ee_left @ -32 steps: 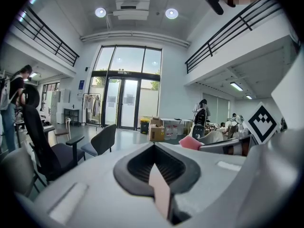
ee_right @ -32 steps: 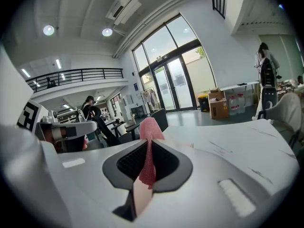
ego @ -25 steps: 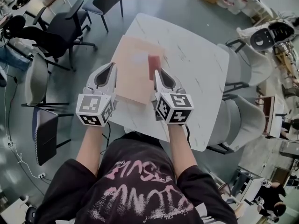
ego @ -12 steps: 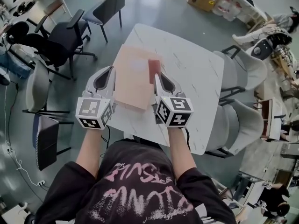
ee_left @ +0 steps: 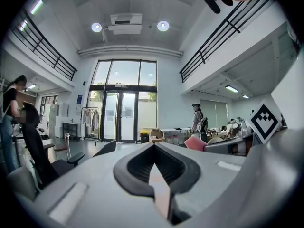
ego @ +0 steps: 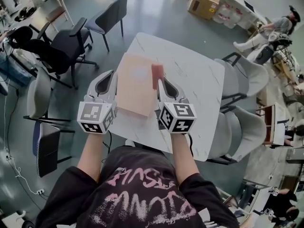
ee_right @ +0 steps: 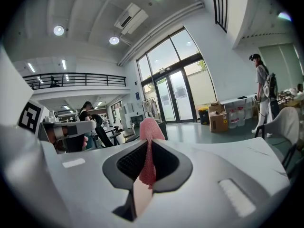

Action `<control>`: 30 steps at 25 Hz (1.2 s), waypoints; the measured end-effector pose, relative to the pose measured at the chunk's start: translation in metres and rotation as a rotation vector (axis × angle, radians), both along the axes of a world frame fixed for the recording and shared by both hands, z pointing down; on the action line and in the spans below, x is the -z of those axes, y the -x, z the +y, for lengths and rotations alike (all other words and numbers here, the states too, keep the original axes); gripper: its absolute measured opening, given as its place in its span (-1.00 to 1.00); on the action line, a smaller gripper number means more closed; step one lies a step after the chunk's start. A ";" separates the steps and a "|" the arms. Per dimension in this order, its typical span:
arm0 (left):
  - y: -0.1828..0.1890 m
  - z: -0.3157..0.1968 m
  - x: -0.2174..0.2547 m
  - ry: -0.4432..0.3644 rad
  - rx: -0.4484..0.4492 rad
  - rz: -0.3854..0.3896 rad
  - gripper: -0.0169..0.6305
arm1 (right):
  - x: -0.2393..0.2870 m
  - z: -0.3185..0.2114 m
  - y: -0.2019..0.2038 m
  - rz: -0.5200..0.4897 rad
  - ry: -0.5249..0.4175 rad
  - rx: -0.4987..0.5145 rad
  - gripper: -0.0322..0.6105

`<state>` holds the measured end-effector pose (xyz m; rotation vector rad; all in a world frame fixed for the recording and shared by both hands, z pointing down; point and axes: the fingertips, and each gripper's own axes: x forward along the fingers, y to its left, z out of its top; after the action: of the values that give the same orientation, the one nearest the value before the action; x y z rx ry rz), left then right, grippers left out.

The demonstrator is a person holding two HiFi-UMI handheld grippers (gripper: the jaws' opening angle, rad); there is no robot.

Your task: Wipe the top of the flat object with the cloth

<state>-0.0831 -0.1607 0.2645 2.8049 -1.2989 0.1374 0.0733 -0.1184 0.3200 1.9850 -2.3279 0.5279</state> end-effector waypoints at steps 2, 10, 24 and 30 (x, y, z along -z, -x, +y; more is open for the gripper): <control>0.002 0.000 0.005 -0.009 0.004 0.004 -0.95 | 0.005 0.001 0.000 0.005 -0.011 0.002 -0.76; 0.002 0.002 0.022 -0.045 0.004 0.020 -0.95 | 0.023 0.000 0.002 0.015 -0.050 0.003 -0.76; 0.002 -0.002 0.028 -0.058 0.011 0.028 -0.95 | 0.034 -0.004 -0.003 0.018 -0.079 0.001 -0.76; 0.002 -0.003 0.030 -0.062 0.011 0.026 -0.95 | 0.037 -0.005 -0.003 0.016 -0.085 0.002 -0.76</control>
<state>-0.0854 -0.1635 0.2343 2.8400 -1.3355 0.0606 0.0767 -0.1230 0.2827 2.0139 -2.3808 0.4178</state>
